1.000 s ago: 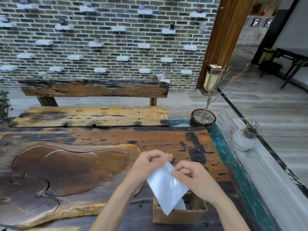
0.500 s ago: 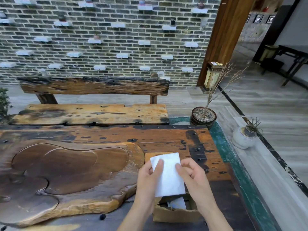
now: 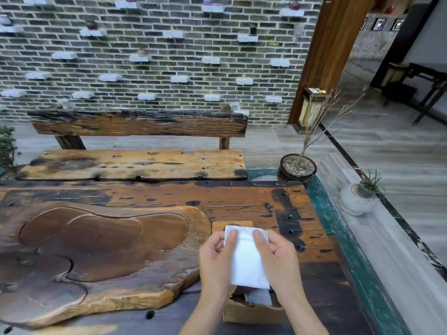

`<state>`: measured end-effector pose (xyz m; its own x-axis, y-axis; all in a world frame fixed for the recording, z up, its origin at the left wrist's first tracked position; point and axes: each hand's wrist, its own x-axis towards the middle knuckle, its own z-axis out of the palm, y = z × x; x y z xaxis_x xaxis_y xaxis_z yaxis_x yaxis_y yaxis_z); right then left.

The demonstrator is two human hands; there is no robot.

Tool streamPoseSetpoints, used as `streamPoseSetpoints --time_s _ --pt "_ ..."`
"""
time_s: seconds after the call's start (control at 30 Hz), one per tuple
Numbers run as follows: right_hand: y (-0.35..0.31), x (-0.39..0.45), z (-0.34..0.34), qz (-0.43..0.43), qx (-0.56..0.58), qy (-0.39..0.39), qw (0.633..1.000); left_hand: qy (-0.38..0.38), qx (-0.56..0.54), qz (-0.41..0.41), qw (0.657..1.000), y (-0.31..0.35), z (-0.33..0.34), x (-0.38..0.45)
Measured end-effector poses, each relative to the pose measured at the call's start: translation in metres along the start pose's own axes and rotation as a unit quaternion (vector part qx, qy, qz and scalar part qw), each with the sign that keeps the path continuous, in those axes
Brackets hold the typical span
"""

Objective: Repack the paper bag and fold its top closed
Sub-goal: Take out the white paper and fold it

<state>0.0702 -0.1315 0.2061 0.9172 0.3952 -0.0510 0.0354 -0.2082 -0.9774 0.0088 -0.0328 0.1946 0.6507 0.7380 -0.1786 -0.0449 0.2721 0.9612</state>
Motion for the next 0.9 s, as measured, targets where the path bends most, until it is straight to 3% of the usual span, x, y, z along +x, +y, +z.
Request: streamPoseSetpoints --time_s 0.1,0.2,0.27,0.53,0.77,0.9 --pt "-0.003 -0.001 -0.006 0.081 0.082 -0.067 0.991 -0.010 -0.001 0.001 1.000 -0.004 0.000 0.003" --pt "-0.002 -0.005 -0.011 0.224 0.245 -0.127 0.935 -0.032 0.007 -0.003 0.999 -0.007 0.000 0.003" --pt "0.000 -0.008 -0.013 0.267 0.300 -0.141 0.905 -0.047 0.021 -0.005 0.999 -0.010 -0.001 0.003" --pt "0.012 -0.003 -0.029 0.302 0.303 -0.117 0.896 -0.074 0.084 -0.016 0.994 -0.019 -0.014 0.009" --pt "0.036 -0.010 -0.059 0.313 0.431 -0.131 0.836 -0.094 0.108 -0.044 0.989 -0.047 -0.035 0.013" --pt "0.047 -0.013 -0.067 0.312 0.407 -0.122 0.850 -0.103 0.130 -0.067 0.984 -0.068 -0.037 0.006"
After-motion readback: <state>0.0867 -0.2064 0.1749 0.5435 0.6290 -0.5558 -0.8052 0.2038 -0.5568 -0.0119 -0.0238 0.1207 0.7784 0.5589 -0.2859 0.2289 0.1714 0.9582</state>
